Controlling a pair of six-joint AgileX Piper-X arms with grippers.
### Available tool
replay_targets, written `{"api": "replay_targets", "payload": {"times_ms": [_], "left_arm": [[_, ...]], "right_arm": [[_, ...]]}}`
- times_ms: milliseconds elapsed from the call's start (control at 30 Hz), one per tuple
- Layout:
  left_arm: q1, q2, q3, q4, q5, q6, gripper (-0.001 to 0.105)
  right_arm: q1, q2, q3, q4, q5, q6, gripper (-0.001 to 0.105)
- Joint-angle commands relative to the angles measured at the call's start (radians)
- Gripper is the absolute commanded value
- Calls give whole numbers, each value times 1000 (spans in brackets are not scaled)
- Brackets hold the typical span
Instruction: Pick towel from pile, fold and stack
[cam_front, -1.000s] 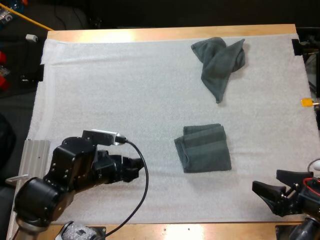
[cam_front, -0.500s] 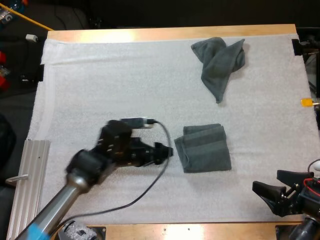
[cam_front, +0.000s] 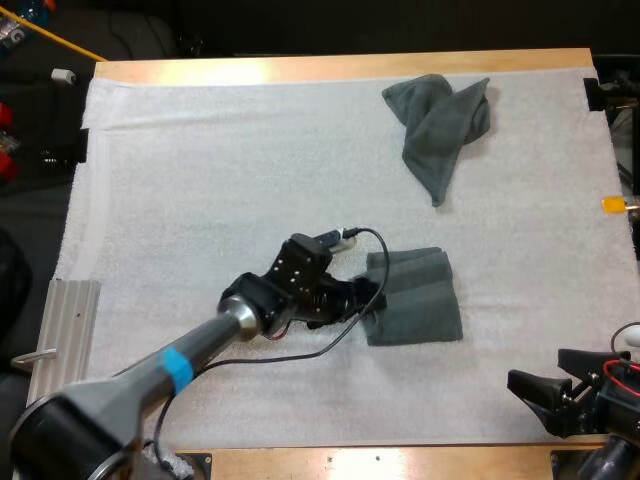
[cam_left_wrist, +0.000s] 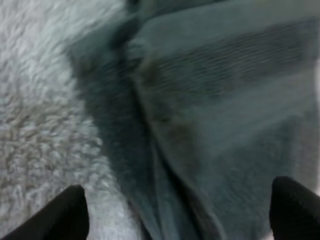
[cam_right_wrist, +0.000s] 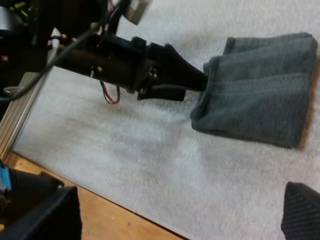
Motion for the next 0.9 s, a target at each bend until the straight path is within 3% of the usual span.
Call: {"api": "replay_targets", "payload": {"times_ms": [0,167,333,700,733,800,833,867], "left_arm": [[-3,7,-5,-29,21,-12,72],[-5,57,-5,-105,79,-34,70],[-5,125,-5,-96,114,-56,69],[-116,199,-120,-88,128,-66,67],[-120,200,-124,-83,124,-69,64],[-121,201,-130,-66,113,-79,40],[-121,201,-130,-60,112,-80,33],[-121,201,-130,-46,113,-78,12]], "right_arm": [[2,-1,-7,9,9,4,78],[2,-1,-7,9,27,4,78],[2,-1,-7,9,26,4,78],[2,-1,-7,7,26,4,78],[2,-1,-7,7,26,8,78],[2,-1,-7,7,26,16,78],[2,-1,-7,7,26,16,78],[2,-1,-7,7,26,15,78]]}}
